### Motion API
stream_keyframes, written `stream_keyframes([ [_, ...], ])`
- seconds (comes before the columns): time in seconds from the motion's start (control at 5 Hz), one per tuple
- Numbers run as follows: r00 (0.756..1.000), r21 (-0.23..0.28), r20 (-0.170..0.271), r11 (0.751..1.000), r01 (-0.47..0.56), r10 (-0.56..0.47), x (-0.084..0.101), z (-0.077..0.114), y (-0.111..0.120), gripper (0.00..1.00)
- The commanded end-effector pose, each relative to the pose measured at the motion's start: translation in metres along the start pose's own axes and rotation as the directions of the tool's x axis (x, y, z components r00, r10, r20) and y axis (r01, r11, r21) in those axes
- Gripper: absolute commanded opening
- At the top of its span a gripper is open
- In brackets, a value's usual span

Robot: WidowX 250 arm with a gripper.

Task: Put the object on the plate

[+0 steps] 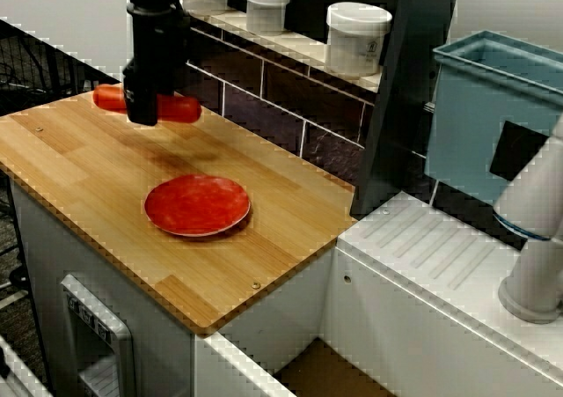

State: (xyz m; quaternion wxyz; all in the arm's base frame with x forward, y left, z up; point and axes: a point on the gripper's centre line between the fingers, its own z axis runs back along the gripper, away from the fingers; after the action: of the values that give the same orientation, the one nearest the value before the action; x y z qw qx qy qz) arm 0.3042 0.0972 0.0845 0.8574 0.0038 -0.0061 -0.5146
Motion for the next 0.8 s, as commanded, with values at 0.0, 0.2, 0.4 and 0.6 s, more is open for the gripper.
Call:
stream_keyframes([
  [0.0, 0.991, 0.019, -0.007, 0.991, 0.133, -0.133, 0.047, 0.017, -0.055, 0.00],
  [0.2, 0.990, 0.017, -0.035, 0.990, 0.141, -0.140, 0.070, -0.003, -0.069, 0.00],
  [0.4, 0.991, 0.045, -0.068, 0.991, 0.122, -0.119, 0.083, -0.024, -0.074, 0.00],
  [0.6, 0.991, 0.049, -0.090, 0.994, 0.103, -0.098, 0.082, -0.035, -0.071, 0.00],
])
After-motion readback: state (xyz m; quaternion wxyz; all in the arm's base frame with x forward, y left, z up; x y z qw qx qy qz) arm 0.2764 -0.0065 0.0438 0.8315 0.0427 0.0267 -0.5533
